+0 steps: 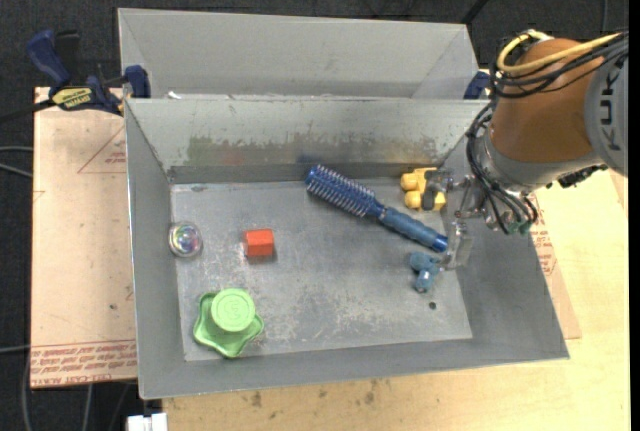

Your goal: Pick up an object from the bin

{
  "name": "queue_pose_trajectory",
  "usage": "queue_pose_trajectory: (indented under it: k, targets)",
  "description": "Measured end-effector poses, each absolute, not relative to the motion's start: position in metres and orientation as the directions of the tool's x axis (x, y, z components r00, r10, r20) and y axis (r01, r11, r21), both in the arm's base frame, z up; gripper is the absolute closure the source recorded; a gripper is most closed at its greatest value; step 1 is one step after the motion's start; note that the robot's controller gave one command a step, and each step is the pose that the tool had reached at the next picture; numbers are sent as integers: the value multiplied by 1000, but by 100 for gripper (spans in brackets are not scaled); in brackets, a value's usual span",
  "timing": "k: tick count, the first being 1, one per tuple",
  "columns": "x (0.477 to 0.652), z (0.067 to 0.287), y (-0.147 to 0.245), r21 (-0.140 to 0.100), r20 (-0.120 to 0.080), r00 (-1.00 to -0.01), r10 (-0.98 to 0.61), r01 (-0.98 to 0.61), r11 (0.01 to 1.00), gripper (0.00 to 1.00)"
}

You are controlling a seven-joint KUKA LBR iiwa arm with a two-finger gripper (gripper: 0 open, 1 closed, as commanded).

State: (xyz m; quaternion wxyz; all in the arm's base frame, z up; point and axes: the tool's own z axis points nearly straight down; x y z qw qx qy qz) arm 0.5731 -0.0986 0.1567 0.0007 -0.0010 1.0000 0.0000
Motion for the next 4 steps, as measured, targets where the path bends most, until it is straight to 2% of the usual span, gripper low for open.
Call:
queue_pose_trajectory:
  k: [1, 2, 3, 4]
  targets:
    - [580, 70, -105, 0, -3, -999, -33, -33, 999, 0]
    - [582, 75, -105, -1, -7, -999, -36, -36, 999, 100]
    - [581, 73, -104, 0, -4, -999, -37, -37, 999, 0]
    - [657, 71, -93, 2, -3, -1000, -13, -13, 1000, 0]
